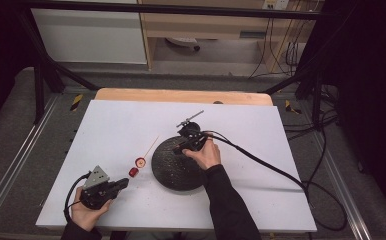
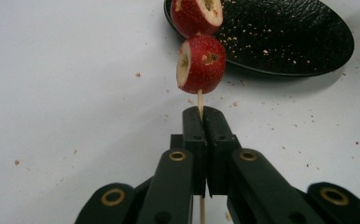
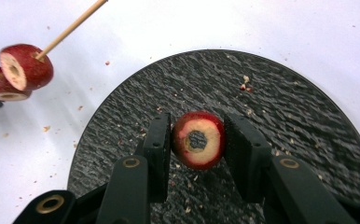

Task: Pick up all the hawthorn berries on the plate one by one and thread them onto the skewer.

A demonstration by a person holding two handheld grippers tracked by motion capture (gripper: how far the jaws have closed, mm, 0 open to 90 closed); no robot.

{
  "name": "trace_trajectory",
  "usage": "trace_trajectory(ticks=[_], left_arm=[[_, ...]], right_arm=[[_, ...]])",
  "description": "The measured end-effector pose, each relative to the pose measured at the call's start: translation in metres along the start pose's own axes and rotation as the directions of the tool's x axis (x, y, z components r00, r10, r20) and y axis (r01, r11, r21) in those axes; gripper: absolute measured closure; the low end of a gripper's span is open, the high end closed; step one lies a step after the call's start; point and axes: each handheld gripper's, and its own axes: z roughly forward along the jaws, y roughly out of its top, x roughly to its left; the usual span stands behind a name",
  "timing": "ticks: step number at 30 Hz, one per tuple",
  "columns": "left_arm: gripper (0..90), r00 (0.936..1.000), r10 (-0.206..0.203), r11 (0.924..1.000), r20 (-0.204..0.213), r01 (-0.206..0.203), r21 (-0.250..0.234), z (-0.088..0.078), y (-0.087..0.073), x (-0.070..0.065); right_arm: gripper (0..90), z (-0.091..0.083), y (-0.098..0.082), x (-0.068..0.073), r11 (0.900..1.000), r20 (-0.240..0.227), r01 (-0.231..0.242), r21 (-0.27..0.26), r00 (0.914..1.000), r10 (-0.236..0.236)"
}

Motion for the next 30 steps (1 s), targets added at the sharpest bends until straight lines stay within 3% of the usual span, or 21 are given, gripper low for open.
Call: trace_trajectory(ticks=[10, 12, 14, 16, 17, 18, 20, 21, 22, 23, 24, 25, 26, 30], left_arm=[[88.3, 1.0000, -0.003, 0.9999, 0.003, 0.003, -0.011, 0.002, 0.002, -0.004], [88.3, 1.0000, -0.005, 0.9999, 0.005, 0.005, -0.011, 0.002, 0.002, -0.005], [88.3, 0.9999, -0.008, 0.9999, 0.009, 0.008, -0.014, 0.002, 0.003, -0.006], [88.3, 0.9998, -0.014, 0.9998, 0.012, 0.014, -0.016, 0.003, 0.003, -0.007], [88.3, 0.9998, -0.016, 0.9997, 0.015, 0.016, -0.016, 0.004, 0.003, -0.007], [88.3, 0.9997, -0.017, 0.9997, 0.016, 0.017, -0.015, 0.005, 0.004, -0.008], [88.3, 0.9996, -0.018, 0.9997, 0.020, 0.018, -0.019, 0.006, 0.005, -0.010], [88.3, 0.9996, -0.019, 0.9996, 0.021, 0.020, -0.023, 0.006, 0.005, -0.011], [88.3, 0.9996, -0.020, 0.9994, 0.020, 0.020, -0.027, 0.006, 0.006, -0.012], [88.3, 0.9996, -0.019, 0.9994, 0.020, 0.020, -0.030, 0.006, 0.006, -0.013], [88.3, 0.9995, -0.024, 0.9992, 0.022, 0.024, -0.033, 0.006, 0.007, -0.015], [88.3, 0.9993, -0.029, 0.9989, 0.023, 0.030, -0.035, 0.006, 0.008, -0.015], [88.3, 0.9990, -0.034, 0.9988, 0.028, 0.035, -0.034, 0.007, 0.008, -0.016], [88.3, 0.9992, -0.029, 0.9989, 0.028, 0.030, -0.035, 0.009, 0.013, -0.020]], right_arm=[[63.4, -0.014, -0.029, -0.006, 0.990, -0.022, -0.067, -0.126, 0.9977, 0.064], [63.4, -0.017, -0.039, -0.007, 0.980, -0.044, -0.099, -0.174, 0.9947, 0.093], [63.4, -0.018, -0.042, -0.008, 0.976, -0.048, -0.103, -0.190, 0.9942, 0.096], [63.4, -0.020, -0.053, -0.010, 0.960, -0.071, -0.139, -0.243, 0.9896, 0.125], [63.4, -0.020, -0.053, -0.010, 0.960, -0.071, -0.139, -0.243, 0.9896, 0.125], [63.4, -0.022, -0.060, -0.011, 0.943, -0.091, -0.166, -0.290, 0.9852, 0.145], [63.4, -0.023, -0.066, -0.012, 0.928, -0.108, -0.187, -0.322, 0.9812, 0.160], [63.4, -0.023, -0.066, -0.012, 0.928, -0.108, -0.187, -0.322, 0.9812, 0.160], [63.4, -0.023, -0.070, -0.012, 0.920, -0.116, -0.198, -0.337, 0.9789, 0.168], [63.4, -0.024, -0.076, -0.013, 0.903, -0.134, -0.223, -0.366, 0.9734, 0.186], [63.4, -0.025, -0.080, -0.013, 0.893, -0.147, -0.240, -0.380, 0.9693, 0.197], [63.4, -0.025, -0.080, -0.013, 0.893, -0.147, -0.240, -0.380, 0.9693, 0.197], [63.4, -0.026, -0.086, -0.014, 0.873, -0.157, -0.261, -0.412, 0.9642, 0.214], [63.4, -0.028, -0.098, -0.015, 0.829, -0.192, -0.312, -0.463, 0.9489, 0.250]])
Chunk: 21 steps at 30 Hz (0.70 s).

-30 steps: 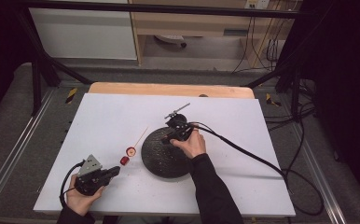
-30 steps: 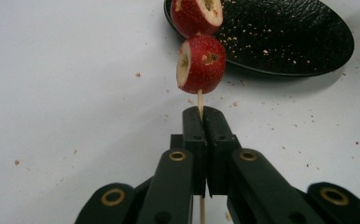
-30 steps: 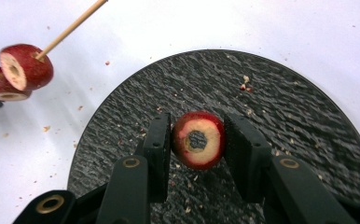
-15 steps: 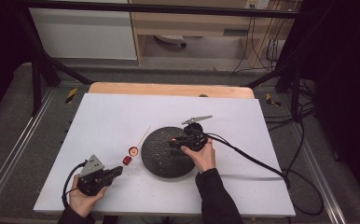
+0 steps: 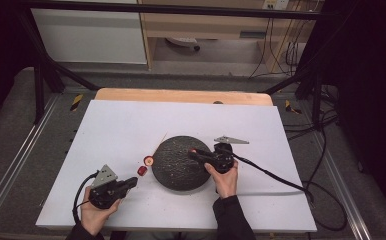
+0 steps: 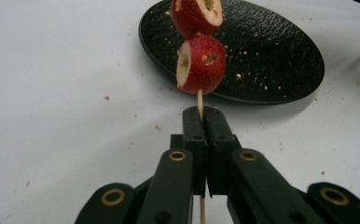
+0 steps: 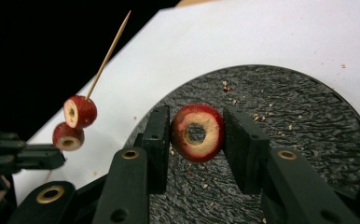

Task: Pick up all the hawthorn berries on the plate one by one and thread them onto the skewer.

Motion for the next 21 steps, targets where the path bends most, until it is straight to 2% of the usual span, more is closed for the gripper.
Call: trace_trajectory(ticks=[3, 4, 5, 8, 10, 14, 20, 21], left_arm=[[88.3, 1.0000, 0.002, 0.9999, 0.000, -0.002, -0.013, 0.002, 0.006, -0.004], [88.3, 1.0000, 0.002, 0.9998, 0.000, -0.002, -0.019, 0.003, 0.008, -0.005], [88.3, 0.9999, 0.013, 0.9997, 0.002, -0.013, -0.021, 0.006, 0.012, -0.009], [88.3, 0.9998, 0.021, 0.9994, 0.003, -0.021, -0.026, 0.009, 0.017, -0.014], [88.3, 0.9996, 0.029, 0.9992, 0.005, -0.029, -0.028, 0.012, 0.021, -0.018], [88.3, 0.9993, 0.038, 0.9988, 0.005, -0.038, -0.032, 0.017, 0.028, -0.024], [88.3, 0.9992, 0.040, 0.9985, -0.001, -0.040, -0.038, 0.022, 0.035, -0.032], [88.3, 0.9992, 0.039, 0.9984, -0.001, -0.039, -0.040, 0.023, 0.035, -0.033]], right_arm=[[63.5, -0.004, -0.004, -0.003, 0.999, -0.002, -0.028, -0.047, 0.9996, 0.028], [63.5, -0.004, -0.004, -0.003, 0.999, -0.002, -0.028, -0.047, 0.9996, 0.028], [63.4, -0.006, -0.005, -0.004, 0.995, -0.011, -0.054, -0.081, 0.9985, 0.053], [63.4, -0.009, -0.005, -0.003, 0.989, -0.017, -0.070, -0.130, 0.9975, 0.068], [63.4, -0.010, -0.003, -0.002, 0.983, -0.026, -0.083, -0.161, 0.9965, 0.080], [63.4, -0.013, 0.001, 0.000, 0.966, -0.043, -0.105, -0.236, 0.9943, 0.098], [63.4, -0.015, 0.005, 0.000, 0.945, -0.060, -0.129, -0.300, 0.9915, 0.116], [63.4, -0.015, 0.005, 0.000, 0.945, -0.060, -0.129, -0.300, 0.9915, 0.116]])
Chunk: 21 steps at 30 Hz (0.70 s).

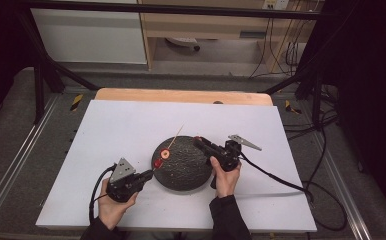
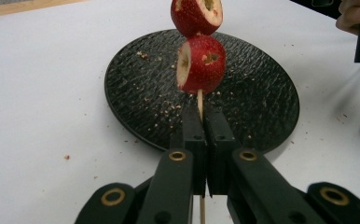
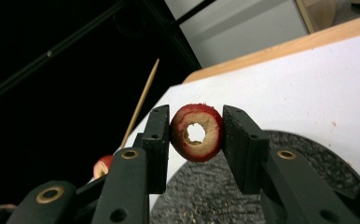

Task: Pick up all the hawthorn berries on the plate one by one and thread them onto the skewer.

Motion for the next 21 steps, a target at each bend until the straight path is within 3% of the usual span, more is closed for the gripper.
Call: trace_trajectory(ticks=[12, 21], left_arm=[[88.3, 0.9989, -0.046, 0.9982, 0.012, 0.047, -0.038, 0.010, 0.002, -0.011], [88.3, 0.9982, -0.050, 0.9980, 0.033, 0.051, -0.037, 0.015, -0.004, -0.018]], right_arm=[[63.5, 0.001, 0.010, 0.000, 0.990, -0.026, -0.067, -0.123, 0.9976, 0.065], [63.5, 0.004, 0.015, -0.002, 0.977, -0.023, -0.070, -0.200, 0.9975, 0.067]])
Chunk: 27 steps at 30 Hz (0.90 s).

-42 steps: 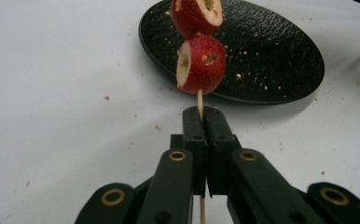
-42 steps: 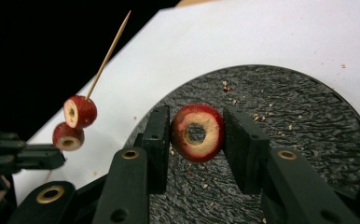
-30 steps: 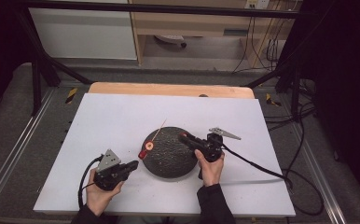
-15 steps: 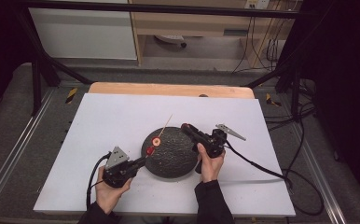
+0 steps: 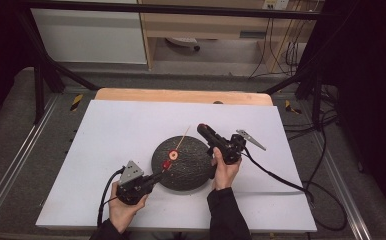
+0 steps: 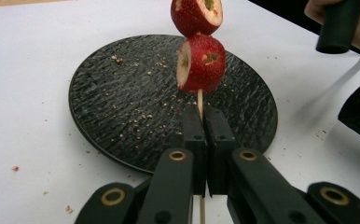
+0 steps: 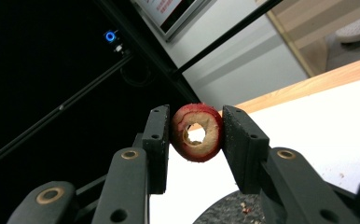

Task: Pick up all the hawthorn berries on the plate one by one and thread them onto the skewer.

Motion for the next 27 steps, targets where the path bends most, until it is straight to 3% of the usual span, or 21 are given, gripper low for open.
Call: trace_trajectory(ticks=[5, 15, 27], left_arm=[[88.3, 1.0000, -0.003, 1.0000, 0.009, 0.003, 0.007, 0.002, -0.003, -0.002], [88.3, 0.9996, 0.005, 0.9998, 0.028, -0.005, 0.022, 0.004, -0.007, -0.009], [88.2, 0.9993, 0.008, 0.9996, 0.037, -0.009, 0.026, 0.006, -0.009, -0.013]], right_arm=[[63.5, 0.003, -0.003, -0.002, 1.000, 0.004, 0.015, -0.024, 0.9999, -0.014], [63.5, 0.006, -0.004, -0.004, 0.998, 0.007, -0.003, -0.058, 1.0000, 0.003], [63.5, 0.007, -0.008, -0.004, 0.998, 0.001, -0.007, -0.067, 1.0000, 0.007]])
